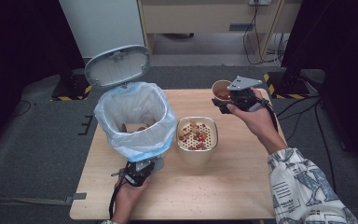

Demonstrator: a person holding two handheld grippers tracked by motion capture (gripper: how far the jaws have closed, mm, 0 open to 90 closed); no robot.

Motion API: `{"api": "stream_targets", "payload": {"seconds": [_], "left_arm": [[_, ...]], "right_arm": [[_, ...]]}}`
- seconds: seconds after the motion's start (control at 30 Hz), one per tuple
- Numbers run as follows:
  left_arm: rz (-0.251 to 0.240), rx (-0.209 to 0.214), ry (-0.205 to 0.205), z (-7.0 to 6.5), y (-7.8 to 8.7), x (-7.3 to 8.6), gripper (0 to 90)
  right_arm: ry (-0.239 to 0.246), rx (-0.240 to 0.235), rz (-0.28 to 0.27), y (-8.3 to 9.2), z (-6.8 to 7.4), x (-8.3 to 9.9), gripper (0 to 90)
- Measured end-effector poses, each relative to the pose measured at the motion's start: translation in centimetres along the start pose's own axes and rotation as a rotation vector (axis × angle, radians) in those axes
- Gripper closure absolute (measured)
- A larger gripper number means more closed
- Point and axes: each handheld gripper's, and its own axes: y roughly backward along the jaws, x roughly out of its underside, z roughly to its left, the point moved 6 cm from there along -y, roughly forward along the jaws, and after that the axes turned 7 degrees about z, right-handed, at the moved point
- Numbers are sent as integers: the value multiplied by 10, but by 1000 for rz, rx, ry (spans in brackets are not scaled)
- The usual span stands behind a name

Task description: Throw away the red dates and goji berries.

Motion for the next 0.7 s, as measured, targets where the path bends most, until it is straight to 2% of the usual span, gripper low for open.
{"api": "stream_targets", "payload": {"seconds": [0.27, 0.47, 0.7], "left_arm": [[0, 0, -1, 0, 0, 0, 892], [-1, -1, -1, 0, 0, 0, 892], [-1, -1, -1, 0, 0, 0, 892]], "right_arm": [[24, -19, 0, -5, 12, -2, 305], [64, -19, 9, -7, 21, -3, 304], [82, -13, 13, -7, 24, -4, 304]]}}
